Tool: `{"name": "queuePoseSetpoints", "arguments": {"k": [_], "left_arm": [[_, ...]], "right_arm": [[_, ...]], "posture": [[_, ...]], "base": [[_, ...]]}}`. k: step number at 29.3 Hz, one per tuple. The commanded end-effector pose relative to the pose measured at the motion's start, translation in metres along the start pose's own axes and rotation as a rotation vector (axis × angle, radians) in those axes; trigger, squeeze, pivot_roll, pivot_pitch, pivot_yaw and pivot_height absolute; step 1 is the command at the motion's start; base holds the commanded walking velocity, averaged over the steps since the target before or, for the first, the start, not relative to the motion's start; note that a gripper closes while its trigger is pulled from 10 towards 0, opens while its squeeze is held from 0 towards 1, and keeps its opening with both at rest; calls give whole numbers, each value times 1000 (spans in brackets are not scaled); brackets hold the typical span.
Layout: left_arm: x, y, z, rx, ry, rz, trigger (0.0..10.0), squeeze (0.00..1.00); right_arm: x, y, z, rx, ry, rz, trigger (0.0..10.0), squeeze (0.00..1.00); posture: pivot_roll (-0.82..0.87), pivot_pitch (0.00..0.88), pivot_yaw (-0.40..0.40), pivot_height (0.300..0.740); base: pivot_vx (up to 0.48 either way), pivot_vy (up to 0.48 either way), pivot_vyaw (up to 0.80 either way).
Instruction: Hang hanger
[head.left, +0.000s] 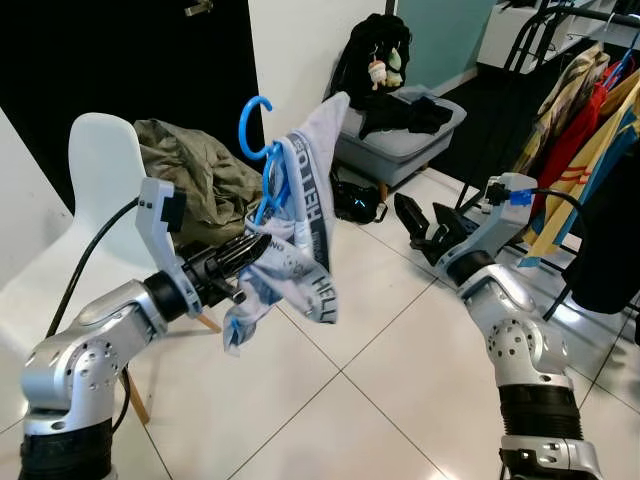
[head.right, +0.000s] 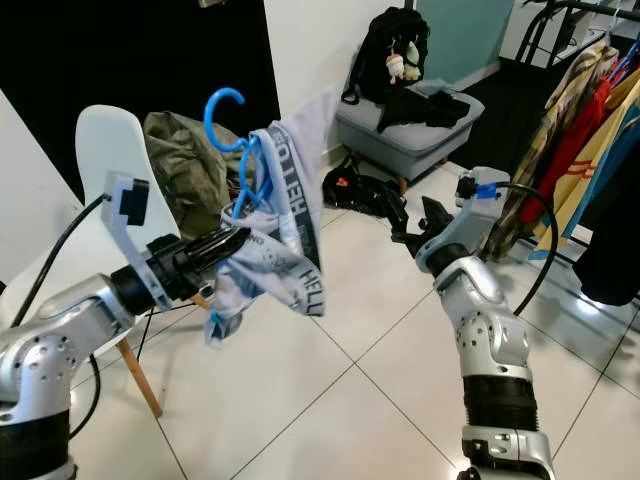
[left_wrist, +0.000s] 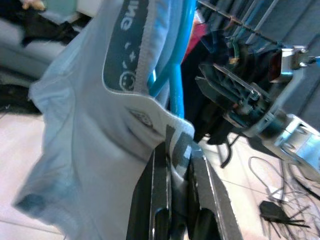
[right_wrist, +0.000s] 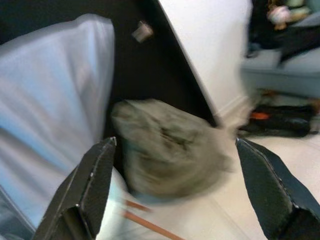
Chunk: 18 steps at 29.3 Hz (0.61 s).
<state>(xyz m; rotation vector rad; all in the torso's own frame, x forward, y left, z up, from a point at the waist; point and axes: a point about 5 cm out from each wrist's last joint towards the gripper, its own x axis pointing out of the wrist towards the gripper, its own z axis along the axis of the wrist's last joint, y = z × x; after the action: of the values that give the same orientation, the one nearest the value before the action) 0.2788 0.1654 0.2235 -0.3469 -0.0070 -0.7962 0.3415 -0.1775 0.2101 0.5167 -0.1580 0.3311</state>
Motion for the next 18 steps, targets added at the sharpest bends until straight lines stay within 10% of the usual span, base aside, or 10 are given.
{"name": "queuePoseSetpoints", "arguments": {"k": [1,5,6,8,10,18], "left_arm": [[-8,-6,0,5,16,-79,0,0],[-16,-13,-6,-8,60,-171,1373,0],[-20,-17,-9,-11,84,-211,4431,0],[-20,-17,-9,-11,84,-211,4431,0],[-27,-18,-10,-14,104,-249,9059,0],[-33,-20,-7,-23,98,-283,9216,0]], "right_arm": [[-1,12,9,137,-58,113,10000,0],[-8,31,21,279,-122,307,10000,0],[-12,37,24,297,-130,381,10000,0],[-12,37,24,297,-130,381,10000,0],[-18,46,26,302,-117,479,10000,0],[-18,50,17,241,-43,496,10000,0]], "posture": [[-28,142,37,740],[-29,142,38,740],[-31,142,37,740],[-31,142,37,740],[-31,143,37,740],[-31,139,38,740]], "base": [[0,0,0],[0,0,0],[0,0,0],[0,0,0],[0,0,0],[0,0,0]]}}
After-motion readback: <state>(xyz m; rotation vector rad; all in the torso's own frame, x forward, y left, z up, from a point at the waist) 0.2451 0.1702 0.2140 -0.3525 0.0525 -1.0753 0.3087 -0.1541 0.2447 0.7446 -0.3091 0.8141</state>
